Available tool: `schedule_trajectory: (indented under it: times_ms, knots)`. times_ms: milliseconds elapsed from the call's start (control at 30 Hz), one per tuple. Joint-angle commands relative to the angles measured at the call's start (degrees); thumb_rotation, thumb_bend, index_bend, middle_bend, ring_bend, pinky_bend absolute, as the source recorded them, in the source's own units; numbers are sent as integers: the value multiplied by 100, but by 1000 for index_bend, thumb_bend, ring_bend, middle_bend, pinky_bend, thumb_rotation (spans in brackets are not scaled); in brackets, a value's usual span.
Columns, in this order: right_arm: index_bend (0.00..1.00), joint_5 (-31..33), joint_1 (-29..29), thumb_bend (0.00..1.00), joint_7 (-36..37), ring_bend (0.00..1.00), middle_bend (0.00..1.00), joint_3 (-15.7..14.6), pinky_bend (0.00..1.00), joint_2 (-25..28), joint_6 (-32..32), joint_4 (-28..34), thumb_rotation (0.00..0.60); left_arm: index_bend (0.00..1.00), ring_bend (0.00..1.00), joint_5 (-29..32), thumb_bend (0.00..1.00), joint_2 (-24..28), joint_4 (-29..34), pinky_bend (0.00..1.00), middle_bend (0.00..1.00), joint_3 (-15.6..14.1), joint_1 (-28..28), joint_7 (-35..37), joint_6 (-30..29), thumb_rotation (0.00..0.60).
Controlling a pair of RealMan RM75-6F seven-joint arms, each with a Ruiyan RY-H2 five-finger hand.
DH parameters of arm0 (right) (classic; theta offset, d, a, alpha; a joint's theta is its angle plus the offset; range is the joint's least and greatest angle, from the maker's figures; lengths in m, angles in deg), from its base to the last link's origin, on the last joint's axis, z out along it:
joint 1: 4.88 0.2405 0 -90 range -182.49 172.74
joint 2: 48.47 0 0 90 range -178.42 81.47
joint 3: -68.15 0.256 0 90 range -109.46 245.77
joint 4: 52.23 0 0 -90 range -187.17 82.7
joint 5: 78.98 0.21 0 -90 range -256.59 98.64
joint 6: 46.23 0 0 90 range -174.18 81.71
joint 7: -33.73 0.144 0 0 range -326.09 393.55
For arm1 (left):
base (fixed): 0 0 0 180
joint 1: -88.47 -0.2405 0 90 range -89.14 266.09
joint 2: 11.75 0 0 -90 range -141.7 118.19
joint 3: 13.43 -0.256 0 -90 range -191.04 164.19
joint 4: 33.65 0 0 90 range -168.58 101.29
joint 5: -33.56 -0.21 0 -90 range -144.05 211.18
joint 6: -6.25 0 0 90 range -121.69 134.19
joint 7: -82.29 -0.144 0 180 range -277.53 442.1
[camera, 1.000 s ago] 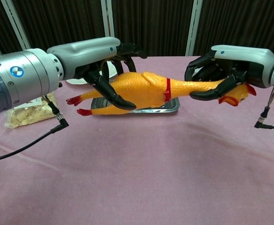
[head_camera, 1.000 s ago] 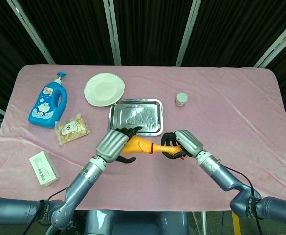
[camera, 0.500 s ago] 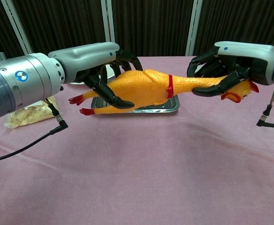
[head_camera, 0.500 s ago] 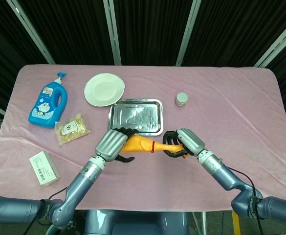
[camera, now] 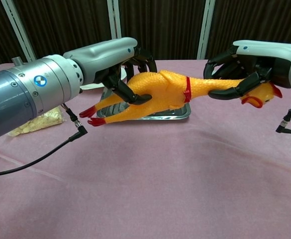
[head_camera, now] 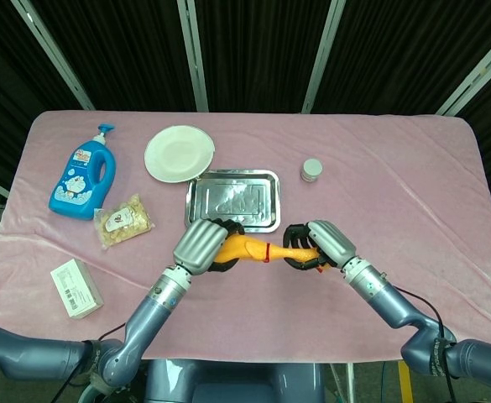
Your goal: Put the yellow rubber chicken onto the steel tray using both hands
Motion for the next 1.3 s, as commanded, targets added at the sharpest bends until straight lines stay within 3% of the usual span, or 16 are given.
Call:
schedule_trajectory:
  times_ms: [33, 100, 167, 233, 333, 500, 600, 800, 1067, 1300]
  knots:
    - [1000, -6, -4, 520, 13, 770, 757, -2, 912, -5, 11, 2, 600, 817, 787, -45, 675, -22, 0, 637, 922, 14, -20, 109, -2, 600]
    - [1000, -8, -11, 520, 24, 771, 756, -4, 912, -14, 25, -4, 600, 821, 794, -73, 674, -28, -16, 651, 926, 19, -24, 129, -14, 600]
    - [1000, -8, -15, 521, 26, 771, 756, -8, 912, -16, 28, -13, 600, 750, 746, -72, 596, -22, -12, 644, 864, 12, -33, 144, -7, 600]
    - [1000, -6, -18, 521, 28, 771, 756, -9, 912, -14, 31, -18, 600, 528, 581, -67, 359, 8, 11, 578, 663, 1, -42, 154, 10, 600]
    - [1000, -2, -24, 520, 30, 772, 757, -12, 912, -6, 33, -26, 600, 244, 361, 77, 134, 142, 138, 459, 394, -54, -58, 68, 101, 600]
    - [1000, 9, -24, 520, 38, 771, 757, -19, 912, 1, 15, -43, 600, 54, 169, 187, 45, 315, 327, 336, 184, -19, -83, 78, 132, 600]
    - [1000, 28, -26, 520, 47, 771, 757, -14, 912, 1, 7, -59, 600, 19, 99, 129, 37, 413, 405, 278, 124, -6, -126, 140, 84, 600]
    - [1000, 87, -39, 521, 100, 772, 757, -7, 912, -9, -17, -131, 600, 12, 88, -106, 37, 641, 536, 243, 111, -77, -266, 163, -113, 600]
    - [1000, 379, -40, 528, 447, 772, 757, 64, 912, -183, -210, -536, 600, 34, 88, -749, 37, 1241, 930, 224, 112, -460, -762, 468, -513, 600]
    - [1000, 750, 153, 529, 368, 771, 756, 274, 912, -644, -535, -1082, 600, 57, 88, -1437, 37, 1805, 1187, 224, 119, -784, -1254, 876, -931, 600]
